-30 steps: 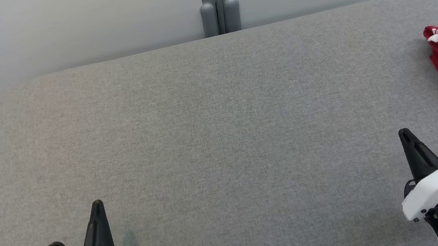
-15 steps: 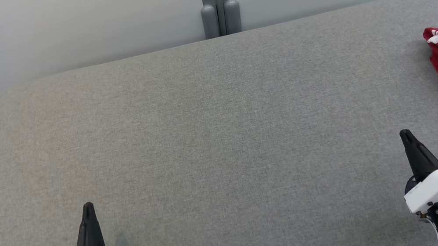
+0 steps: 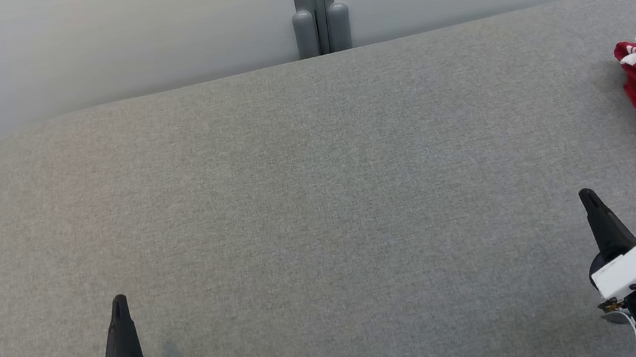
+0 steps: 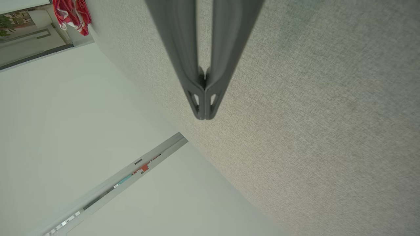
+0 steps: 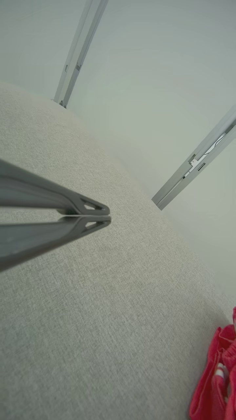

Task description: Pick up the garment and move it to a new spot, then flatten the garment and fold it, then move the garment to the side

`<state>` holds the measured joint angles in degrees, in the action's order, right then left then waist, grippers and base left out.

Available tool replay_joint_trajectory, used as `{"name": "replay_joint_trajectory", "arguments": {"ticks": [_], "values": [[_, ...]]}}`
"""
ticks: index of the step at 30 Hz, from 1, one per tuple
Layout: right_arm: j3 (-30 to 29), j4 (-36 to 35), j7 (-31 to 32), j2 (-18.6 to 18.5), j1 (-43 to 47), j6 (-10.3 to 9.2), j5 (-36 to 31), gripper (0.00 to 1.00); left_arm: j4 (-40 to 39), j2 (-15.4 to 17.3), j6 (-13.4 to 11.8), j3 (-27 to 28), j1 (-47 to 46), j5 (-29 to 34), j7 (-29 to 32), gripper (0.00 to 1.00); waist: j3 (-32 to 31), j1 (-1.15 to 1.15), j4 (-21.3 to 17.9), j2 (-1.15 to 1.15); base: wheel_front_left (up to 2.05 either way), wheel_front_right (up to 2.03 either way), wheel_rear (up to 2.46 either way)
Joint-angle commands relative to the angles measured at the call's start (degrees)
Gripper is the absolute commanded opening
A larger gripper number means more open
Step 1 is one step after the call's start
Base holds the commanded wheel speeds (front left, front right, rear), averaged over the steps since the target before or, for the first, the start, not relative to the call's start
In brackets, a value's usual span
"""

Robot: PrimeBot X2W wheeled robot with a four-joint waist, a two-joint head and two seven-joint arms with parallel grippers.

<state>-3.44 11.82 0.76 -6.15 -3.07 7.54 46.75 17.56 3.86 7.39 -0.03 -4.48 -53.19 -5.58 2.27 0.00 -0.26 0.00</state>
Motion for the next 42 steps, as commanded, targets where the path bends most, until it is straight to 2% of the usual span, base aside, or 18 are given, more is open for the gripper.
{"name": "replay_joint_trajectory", "arguments": {"ticks": [1,17,42], "values": [[-0.4,-0.4,0.2,-0.2,-1.6,-0.03,1.9,0.00,-0.9,0.0,0.1,0.5,-1.3,-1.5,0.4,0.00,0.0,0.00,0.0,0.00,0.00,0.00,0.00],[-1.1,0.2,1.7,0.7,-2.1,-0.04,13.0,0.00,-1.6,-0.2,0.1,2.1,-1.6,-11.1,3.4,0.00,-0.4,0.00,0.1,0.00,0.00,0.00,0.00],[-2.0,1.1,3.5,1.8,-2.6,-0.05,26.9,0.00,-2.5,-0.5,0.1,4.1,-1.9,-23.1,7.2,0.00,-1.0,0.00,0.1,0.00,0.00,0.00,0.00]]}}
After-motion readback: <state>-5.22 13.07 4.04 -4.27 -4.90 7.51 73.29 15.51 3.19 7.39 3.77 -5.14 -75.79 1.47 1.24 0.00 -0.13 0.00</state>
